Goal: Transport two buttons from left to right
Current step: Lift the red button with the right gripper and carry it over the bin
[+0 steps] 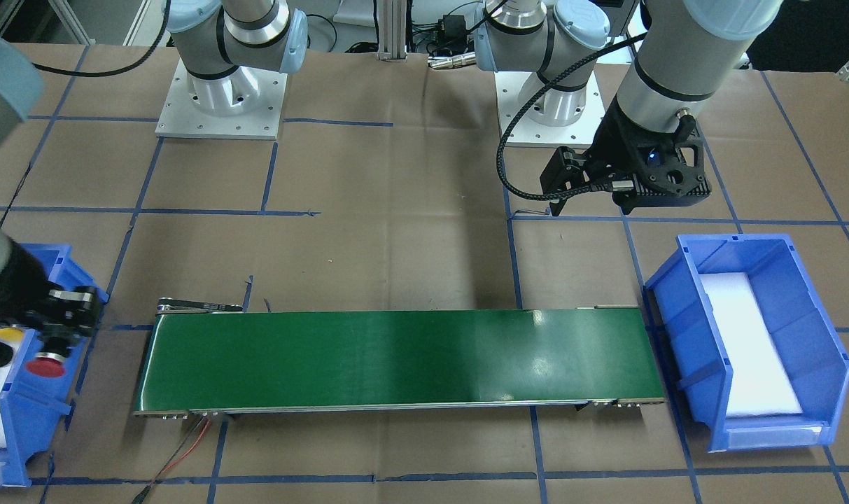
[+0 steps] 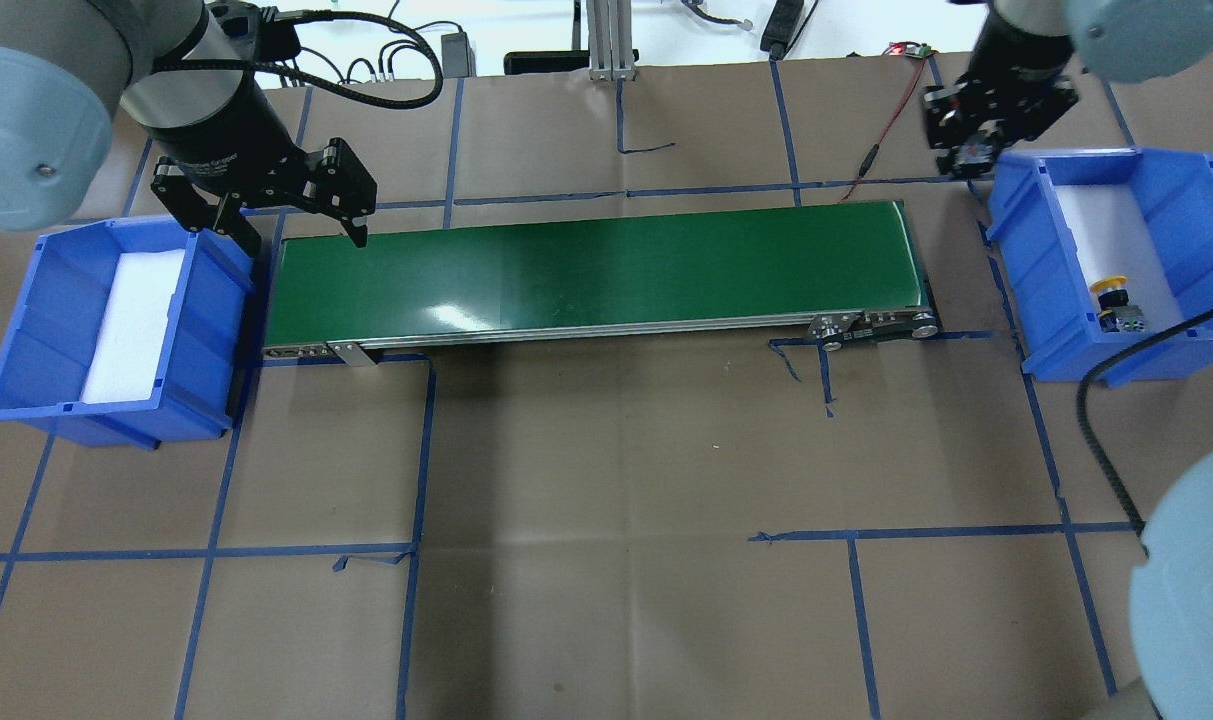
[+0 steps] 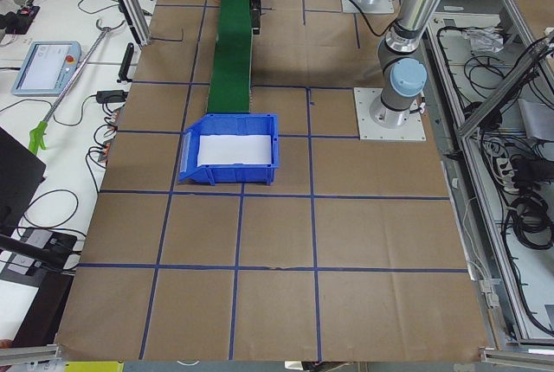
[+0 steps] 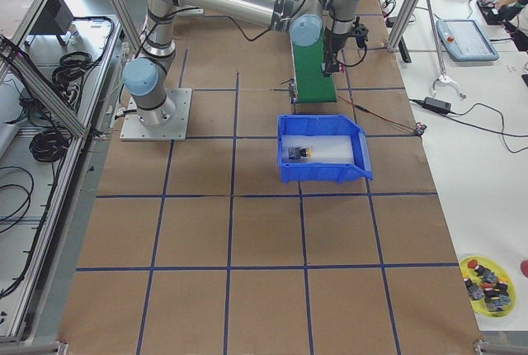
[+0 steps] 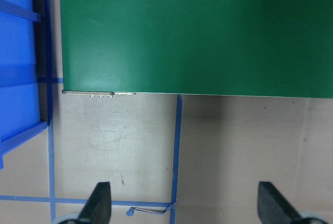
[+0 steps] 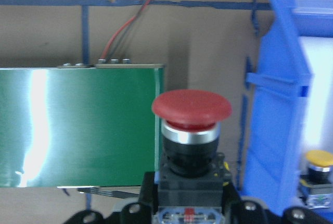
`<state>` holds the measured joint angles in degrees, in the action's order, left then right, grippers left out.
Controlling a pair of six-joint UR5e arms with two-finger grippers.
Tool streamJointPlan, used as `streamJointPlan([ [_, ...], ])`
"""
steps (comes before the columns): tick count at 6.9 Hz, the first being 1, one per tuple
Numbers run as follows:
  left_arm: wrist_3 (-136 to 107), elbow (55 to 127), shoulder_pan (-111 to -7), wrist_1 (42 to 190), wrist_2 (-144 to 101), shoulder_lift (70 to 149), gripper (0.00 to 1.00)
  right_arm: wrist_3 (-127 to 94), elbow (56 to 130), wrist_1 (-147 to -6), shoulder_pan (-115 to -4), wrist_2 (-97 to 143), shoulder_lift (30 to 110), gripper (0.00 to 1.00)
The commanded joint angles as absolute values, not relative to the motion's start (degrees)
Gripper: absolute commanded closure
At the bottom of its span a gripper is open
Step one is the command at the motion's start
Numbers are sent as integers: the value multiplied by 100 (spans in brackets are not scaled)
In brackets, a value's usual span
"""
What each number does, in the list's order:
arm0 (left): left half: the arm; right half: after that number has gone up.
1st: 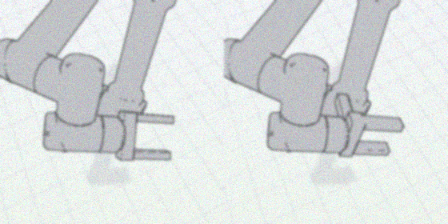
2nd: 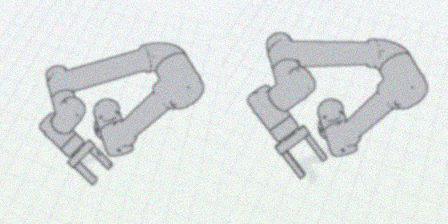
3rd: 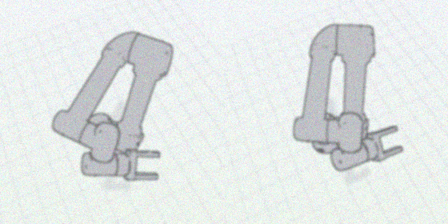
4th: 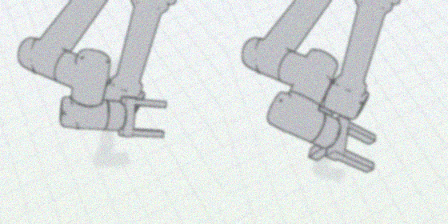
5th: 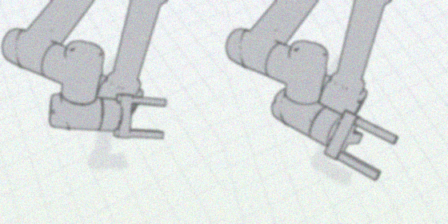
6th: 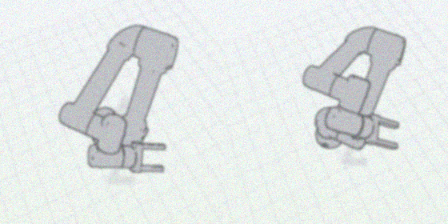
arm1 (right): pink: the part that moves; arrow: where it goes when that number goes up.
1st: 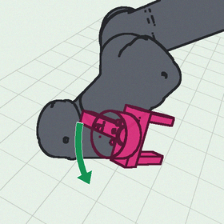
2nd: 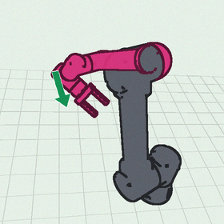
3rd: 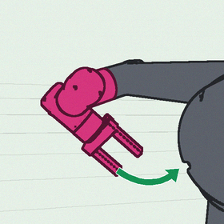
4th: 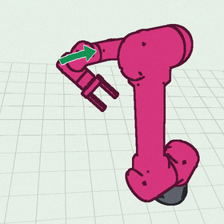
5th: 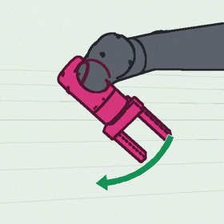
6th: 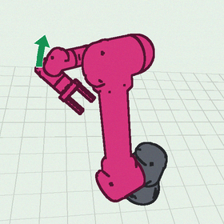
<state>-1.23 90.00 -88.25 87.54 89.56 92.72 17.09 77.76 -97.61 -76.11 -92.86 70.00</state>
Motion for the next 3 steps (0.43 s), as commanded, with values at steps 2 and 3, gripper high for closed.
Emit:
streamJointPlan([
  [2, -123, 9000, -8824, 8754, 8956, 9272, 0, 3758, 7523, -9755, -6252, -9317, 6831, 96],
  [3, -123, 9000, -8824, 8754, 8965, 9272, 0, 4066, 7532, -10130, -6171, -9325, 6585, 96],
])
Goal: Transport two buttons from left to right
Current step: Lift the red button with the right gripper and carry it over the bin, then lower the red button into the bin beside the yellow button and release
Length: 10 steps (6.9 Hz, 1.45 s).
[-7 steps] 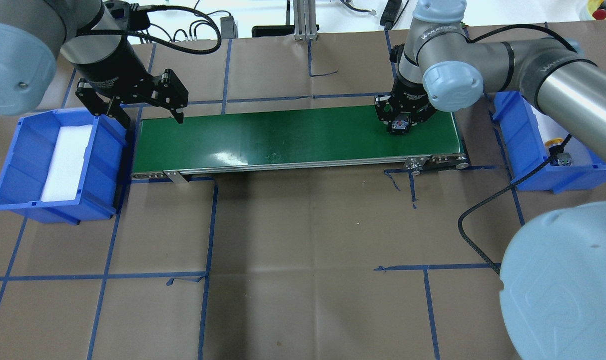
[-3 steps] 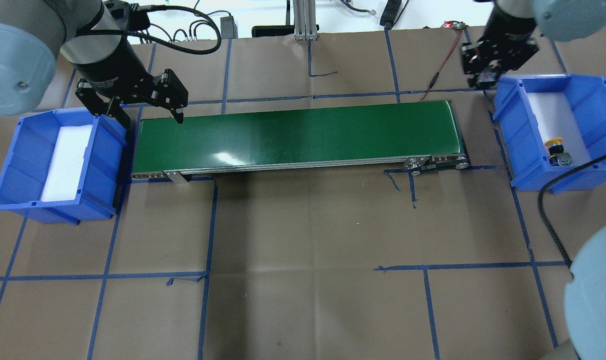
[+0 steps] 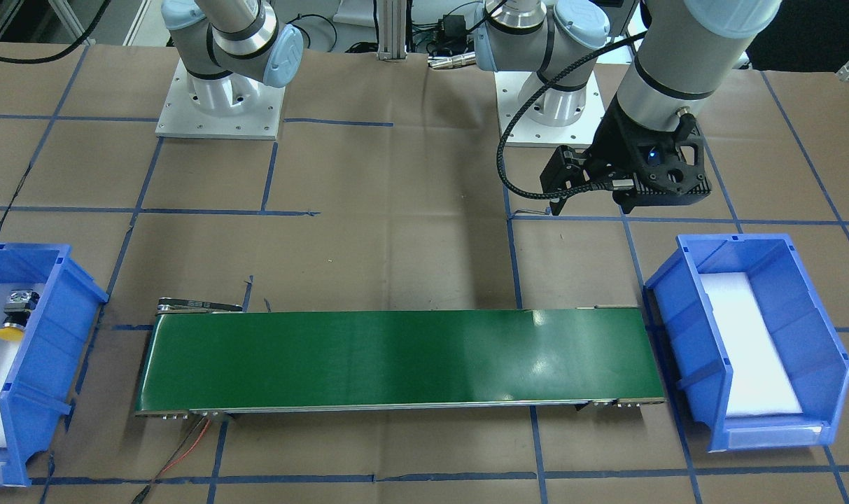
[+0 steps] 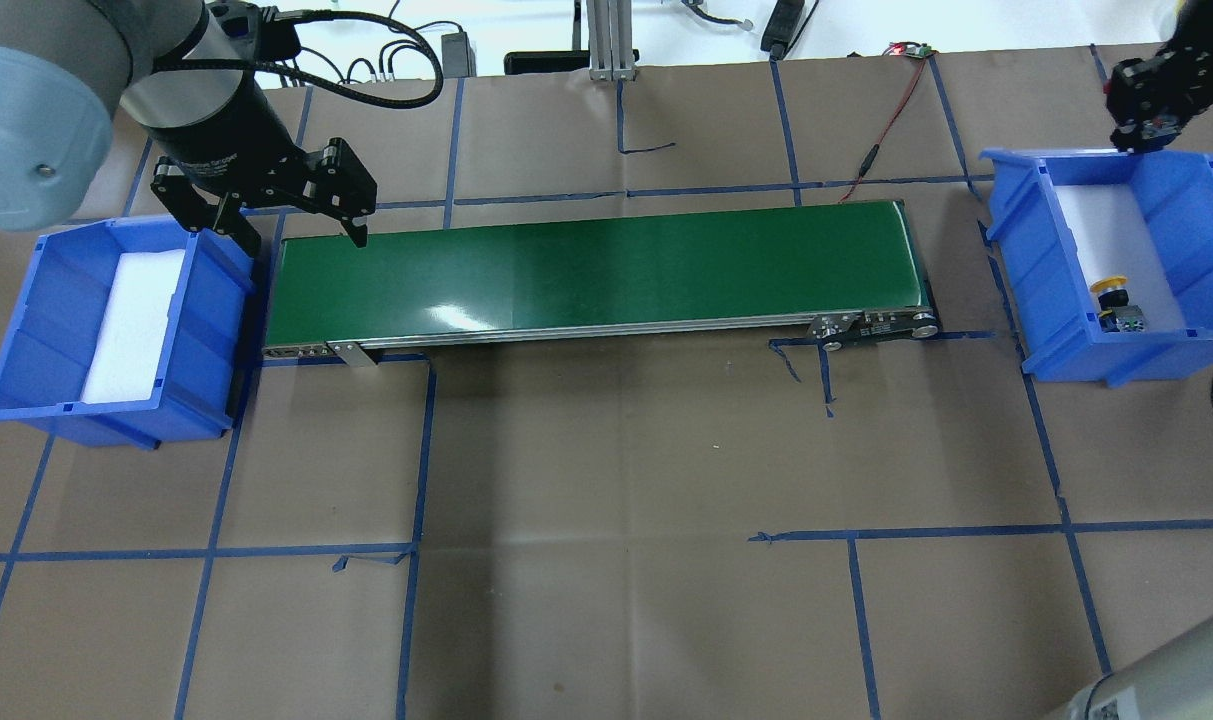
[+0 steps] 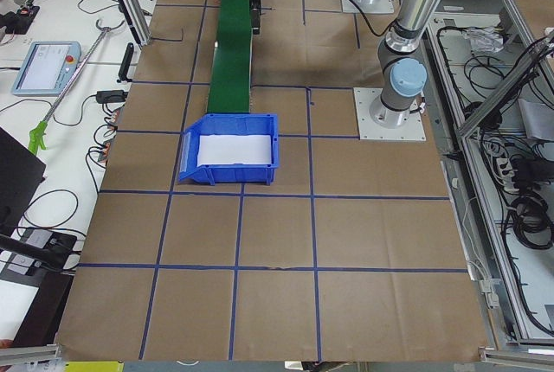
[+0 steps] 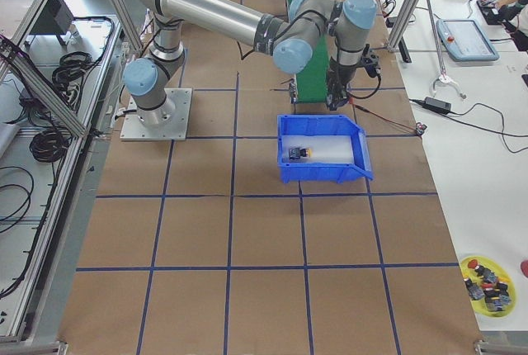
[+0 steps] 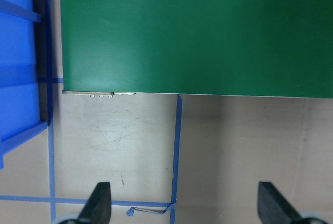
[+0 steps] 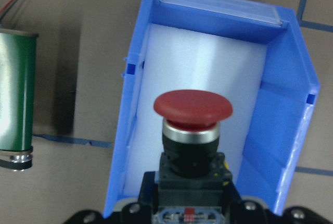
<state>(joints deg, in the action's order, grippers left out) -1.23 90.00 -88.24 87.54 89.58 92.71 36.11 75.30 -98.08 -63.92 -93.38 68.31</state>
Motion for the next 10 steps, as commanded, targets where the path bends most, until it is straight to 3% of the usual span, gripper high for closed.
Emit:
streamJointPlan([
  [1, -132, 9000, -8824, 8754, 8956, 9272, 0, 4365, 7550, -10403, -6057, -9334, 6366, 96],
  [6, -132, 9000, -8824, 8754, 8956, 9281, 0, 3993, 8586, -11794, -6029, -9316, 5907, 96],
  [10, -132, 9000, -8824, 8754, 8956, 9281, 0, 3885, 8578, -11795, -6126, -9290, 5678, 96],
])
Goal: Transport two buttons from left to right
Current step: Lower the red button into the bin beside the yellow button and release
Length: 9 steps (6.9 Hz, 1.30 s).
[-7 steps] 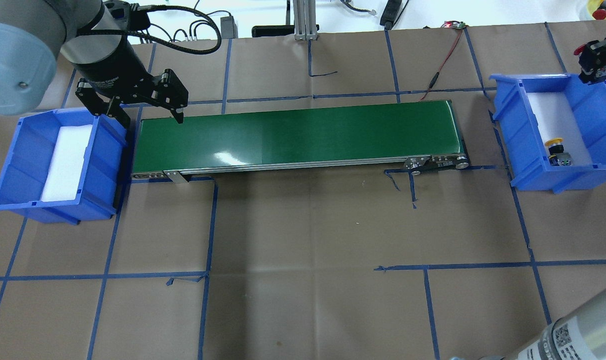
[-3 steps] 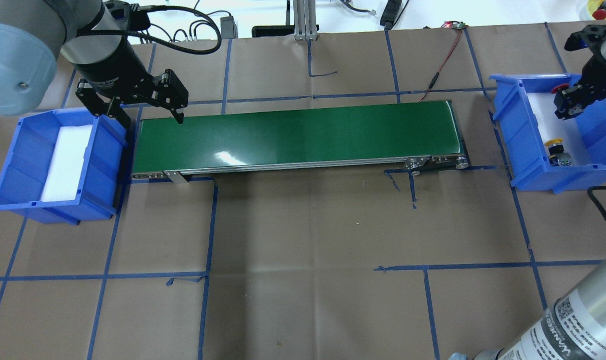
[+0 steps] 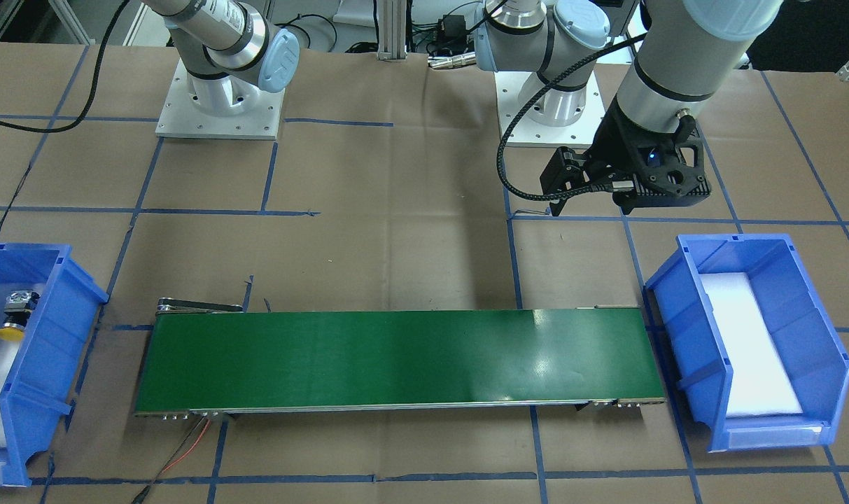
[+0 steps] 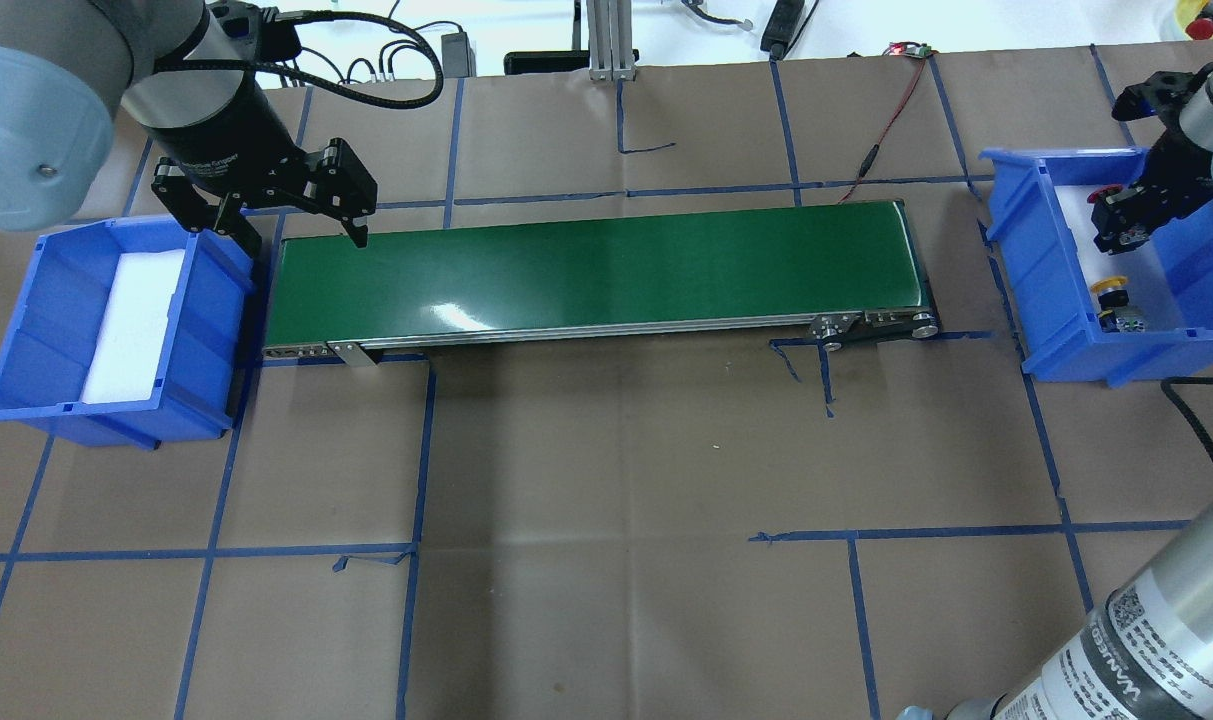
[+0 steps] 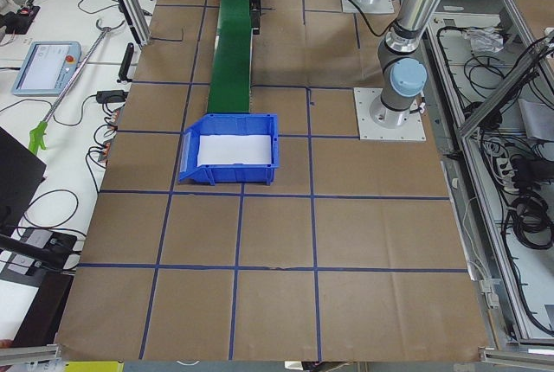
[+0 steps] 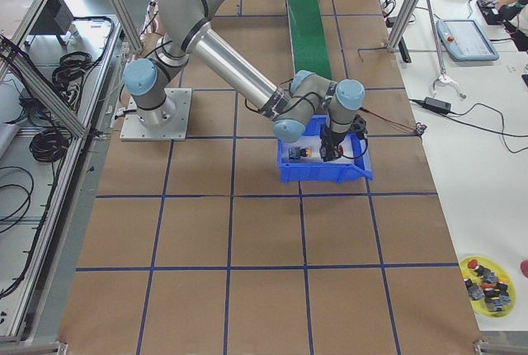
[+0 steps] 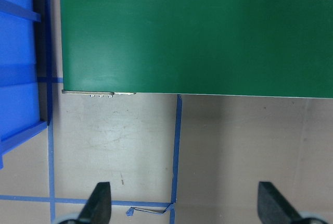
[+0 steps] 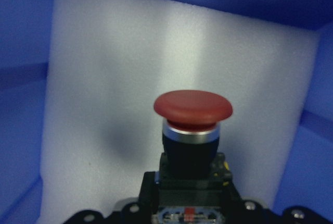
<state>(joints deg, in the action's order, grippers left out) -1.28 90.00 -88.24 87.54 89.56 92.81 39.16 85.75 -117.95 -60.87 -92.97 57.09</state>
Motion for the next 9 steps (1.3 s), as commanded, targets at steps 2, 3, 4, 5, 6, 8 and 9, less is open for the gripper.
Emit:
streamJointPlan([
  [2, -132, 9000, -8824, 8754, 8956, 9281, 0, 3867, 8587, -11795, -6187, -9220, 5669, 96],
  [3, -123, 9000, -8824, 8754, 8956, 9273, 0, 3867, 8587, -11786, -6205, -9228, 5669, 94],
  [4, -132, 9000, -8824, 8754, 8956, 9272, 0, 3885, 8587, -11769, -6205, -9211, 5669, 39],
  [5, -123, 9000, -8824, 8754, 8947, 9272, 0, 3876, 8578, -11777, -6205, -9080, 5669, 9],
  [6, -132, 9000, -8824, 8754, 8947, 9272, 0, 3876, 8569, -11777, -6205, -9036, 5678, 1],
  [8, -132, 8991, -8824, 8754, 8947, 9272, 0, 3893, 8456, -11707, -6222, -9079, 5852, 1],
  [9, -132, 9000, -8824, 8754, 8947, 9272, 0, 3911, 8446, -11690, -6231, -9131, 6115, 1],
])
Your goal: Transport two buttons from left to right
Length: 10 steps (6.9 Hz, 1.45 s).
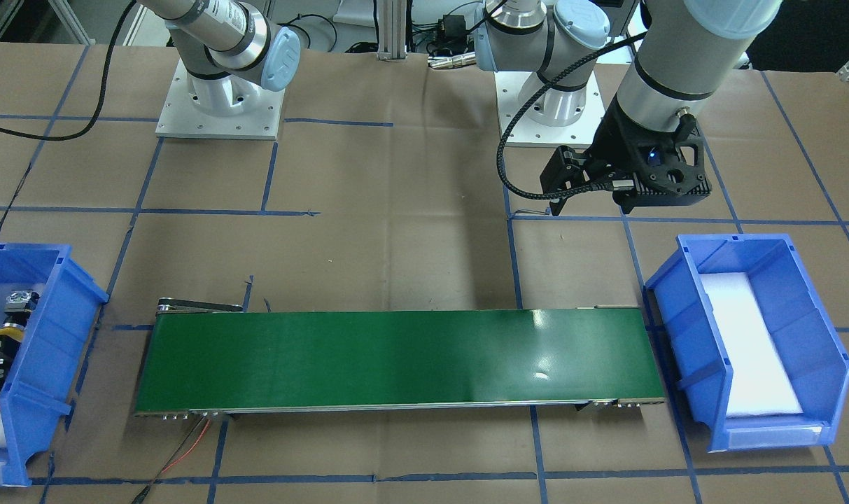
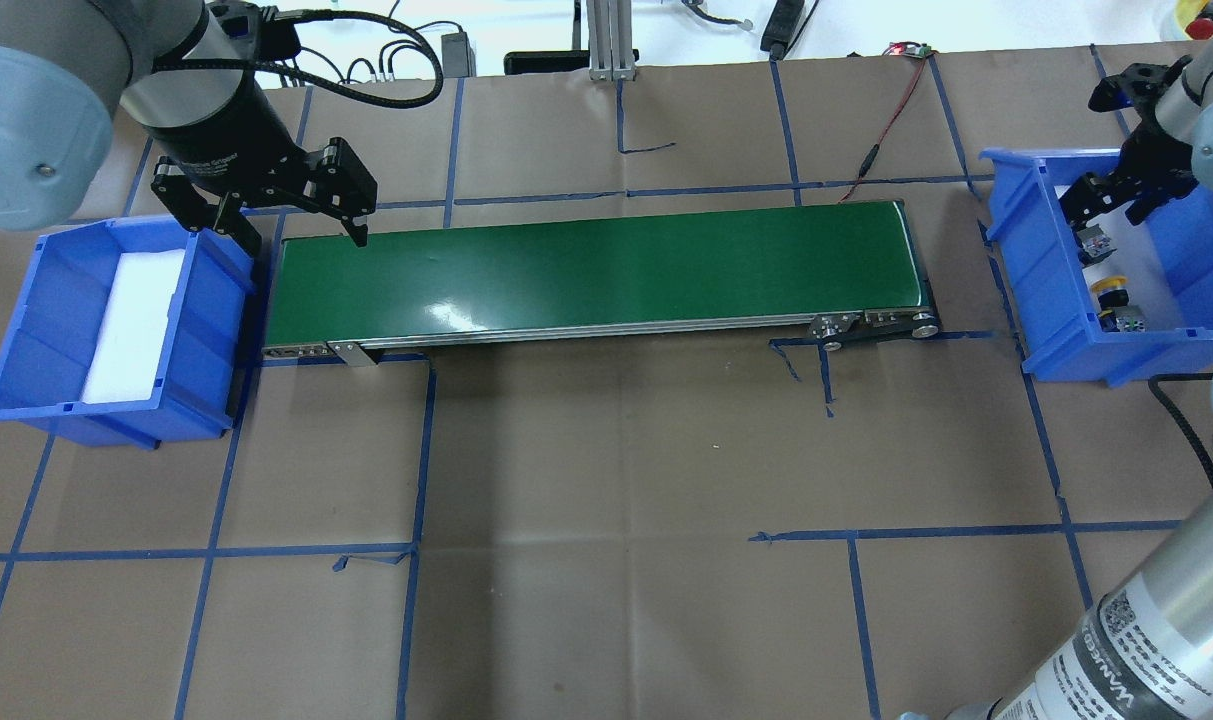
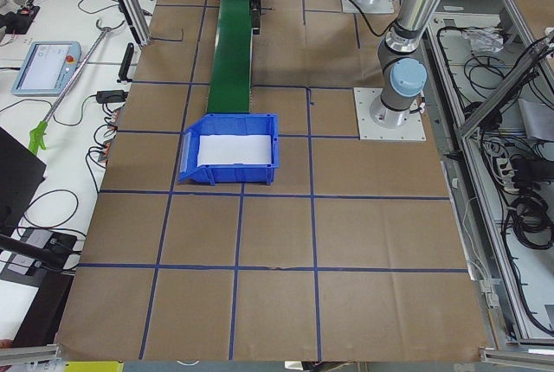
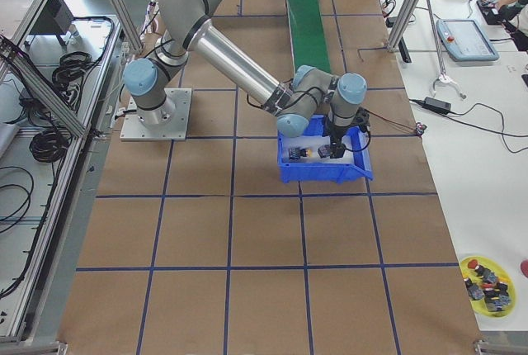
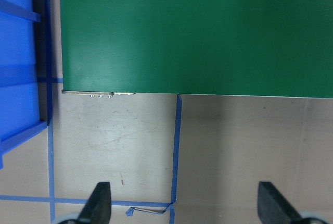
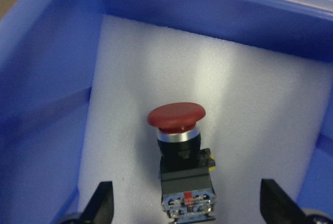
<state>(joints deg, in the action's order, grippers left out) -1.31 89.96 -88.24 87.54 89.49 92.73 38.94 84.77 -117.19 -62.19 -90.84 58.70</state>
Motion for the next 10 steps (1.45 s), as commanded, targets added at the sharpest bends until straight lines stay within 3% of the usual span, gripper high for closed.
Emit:
streamJointPlan([
  [1, -132, 9000, -8824, 8754, 8947, 9272, 0, 3911, 8455, -11376, -6231, -9149, 6422, 1],
  [5, -132, 9000, -8824, 8754, 8947, 9272, 0, 3650, 8542, -10083, -6870, -8481, 7792, 0],
  [10, -132, 8991, -8824, 8754, 8947, 9272, 0, -498, 9024, -9157, -8758, -8525, 8840, 0],
])
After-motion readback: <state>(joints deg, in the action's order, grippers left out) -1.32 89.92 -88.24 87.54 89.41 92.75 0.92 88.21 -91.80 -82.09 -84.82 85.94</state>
